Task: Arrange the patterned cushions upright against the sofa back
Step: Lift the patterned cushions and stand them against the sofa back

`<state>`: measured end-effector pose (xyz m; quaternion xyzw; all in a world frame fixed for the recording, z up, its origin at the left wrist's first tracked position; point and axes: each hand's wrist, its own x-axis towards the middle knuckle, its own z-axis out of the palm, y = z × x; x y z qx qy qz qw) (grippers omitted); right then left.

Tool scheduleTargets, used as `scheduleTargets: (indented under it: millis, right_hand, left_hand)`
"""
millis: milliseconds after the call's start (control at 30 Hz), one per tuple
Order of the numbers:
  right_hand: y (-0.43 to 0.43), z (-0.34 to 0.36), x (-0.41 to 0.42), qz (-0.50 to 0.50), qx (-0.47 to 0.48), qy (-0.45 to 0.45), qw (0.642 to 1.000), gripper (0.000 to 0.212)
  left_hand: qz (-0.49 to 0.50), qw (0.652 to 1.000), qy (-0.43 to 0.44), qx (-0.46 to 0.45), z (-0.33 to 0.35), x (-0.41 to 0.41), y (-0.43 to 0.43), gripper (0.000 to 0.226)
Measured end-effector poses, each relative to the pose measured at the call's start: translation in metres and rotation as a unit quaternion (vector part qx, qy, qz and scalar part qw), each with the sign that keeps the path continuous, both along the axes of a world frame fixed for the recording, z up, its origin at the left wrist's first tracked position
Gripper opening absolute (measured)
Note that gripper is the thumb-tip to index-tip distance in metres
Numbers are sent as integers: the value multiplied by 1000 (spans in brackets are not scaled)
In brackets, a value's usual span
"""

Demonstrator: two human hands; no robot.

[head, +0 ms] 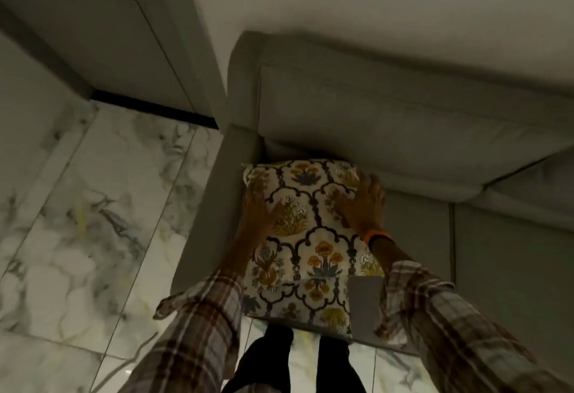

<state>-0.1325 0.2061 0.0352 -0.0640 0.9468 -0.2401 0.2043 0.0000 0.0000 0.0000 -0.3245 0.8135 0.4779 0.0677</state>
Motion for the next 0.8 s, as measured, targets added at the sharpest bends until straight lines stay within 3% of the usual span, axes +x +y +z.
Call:
scheduleTargets:
  millis: [133, 233, 267, 333, 400, 600, 667, 800]
  right_hand:
    - [16, -33, -2, -114, -31, -154, 981, 117]
    - [30, -56, -4, -156, -58, -193, 967, 137]
    - [37, -56, -7, -172, -74, -214, 959, 138]
    - [45, -43, -11, -208, -132, -236, 940, 118]
    - [61, -33, -15, -218, -192, -242, 926, 96]
    - [140, -1, -3, -231, -351, -181, 889, 84]
    - [173, 11, 1, -251, -373, -158, 879, 91]
    - [260, 27, -13, -259, -362, -122, 887, 110]
  left_hand:
    - [117, 985, -76, 105, -16, -13, 6, 105]
    - [198, 961, -81, 174, -25, -10, 6, 130]
    - [213, 956, -84, 185, -24, -11, 7, 129]
    - [231, 954, -65, 181, -18, -11, 11, 120]
    - [238, 955, -14, 178, -7, -11, 24, 108]
    - [208, 952, 95, 202, 34, -22, 92, 101]
    - [184, 961, 92, 185, 46, -33, 124, 107]
    - [119, 973, 78, 181, 42, -72, 201, 97]
